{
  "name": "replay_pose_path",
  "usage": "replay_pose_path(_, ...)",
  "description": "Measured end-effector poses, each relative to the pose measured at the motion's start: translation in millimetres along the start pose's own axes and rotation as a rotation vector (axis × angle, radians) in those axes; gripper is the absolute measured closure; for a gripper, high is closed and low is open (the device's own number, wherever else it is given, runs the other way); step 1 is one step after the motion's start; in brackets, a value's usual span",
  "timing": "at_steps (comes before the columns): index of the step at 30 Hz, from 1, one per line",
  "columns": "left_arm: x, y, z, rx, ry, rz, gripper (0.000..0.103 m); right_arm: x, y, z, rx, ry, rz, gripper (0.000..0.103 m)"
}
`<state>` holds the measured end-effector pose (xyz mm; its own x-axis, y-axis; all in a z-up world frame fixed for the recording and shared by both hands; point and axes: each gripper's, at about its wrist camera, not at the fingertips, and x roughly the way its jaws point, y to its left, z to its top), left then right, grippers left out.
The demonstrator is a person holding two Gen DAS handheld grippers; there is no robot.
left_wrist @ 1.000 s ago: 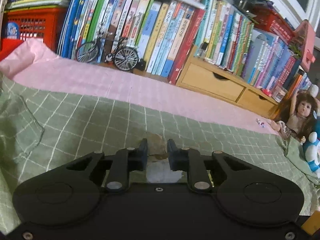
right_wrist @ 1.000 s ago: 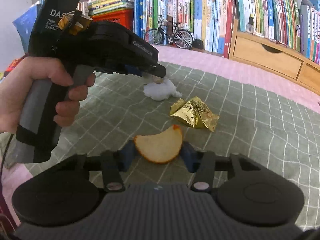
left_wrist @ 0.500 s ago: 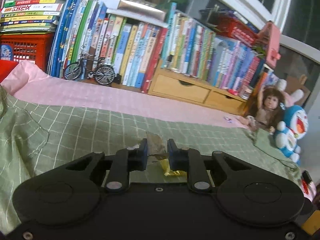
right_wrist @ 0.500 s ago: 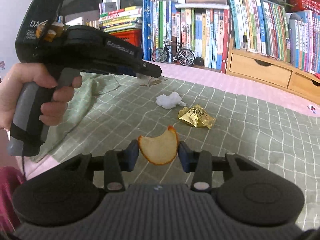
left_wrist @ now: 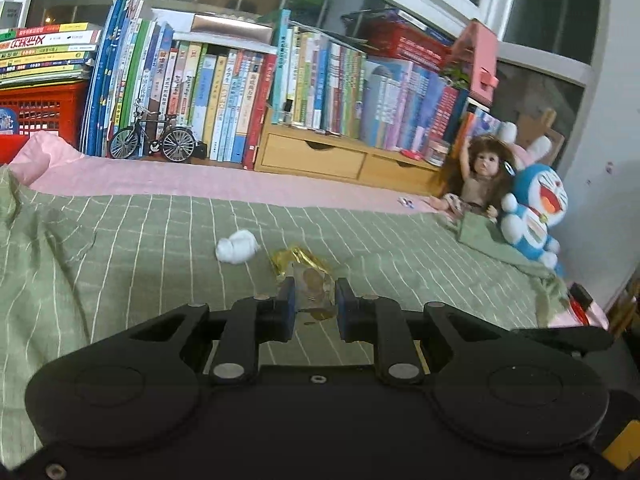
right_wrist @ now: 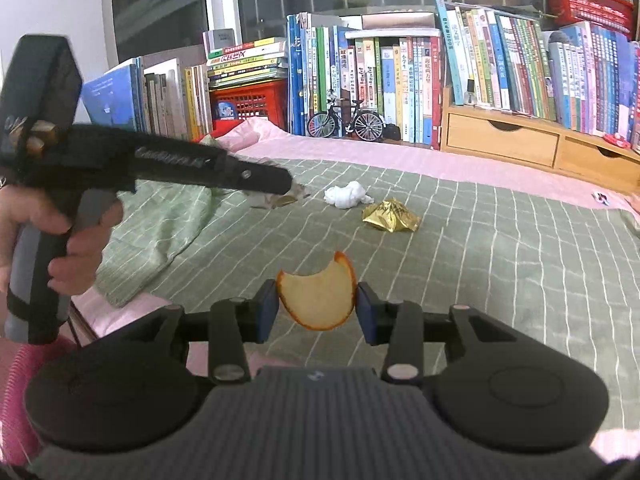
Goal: Collect trash
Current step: 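Carry both held items past the bed edge down into the dark bag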
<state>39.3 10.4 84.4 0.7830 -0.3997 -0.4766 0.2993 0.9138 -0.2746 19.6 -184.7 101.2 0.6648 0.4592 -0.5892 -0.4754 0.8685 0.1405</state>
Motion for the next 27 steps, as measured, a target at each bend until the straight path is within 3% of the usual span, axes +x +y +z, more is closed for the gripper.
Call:
replay_pose_path(8,-32,-24,-36,0.090,0.021,0.035,0.084,-26,5,-23,0.044,-0.012,-0.001,0.058)
replay_pose_path(16,-52,-35,-67,0.107,0.048,0.030,0.084,-47,12,-45,0.071,0.000,-0.004,0.058)
replay_pose_path(27,-65,-44,-119,0.117,0.149,0.053,0.084,-57,19,-82,0.102,0.076,0.004,0.057)
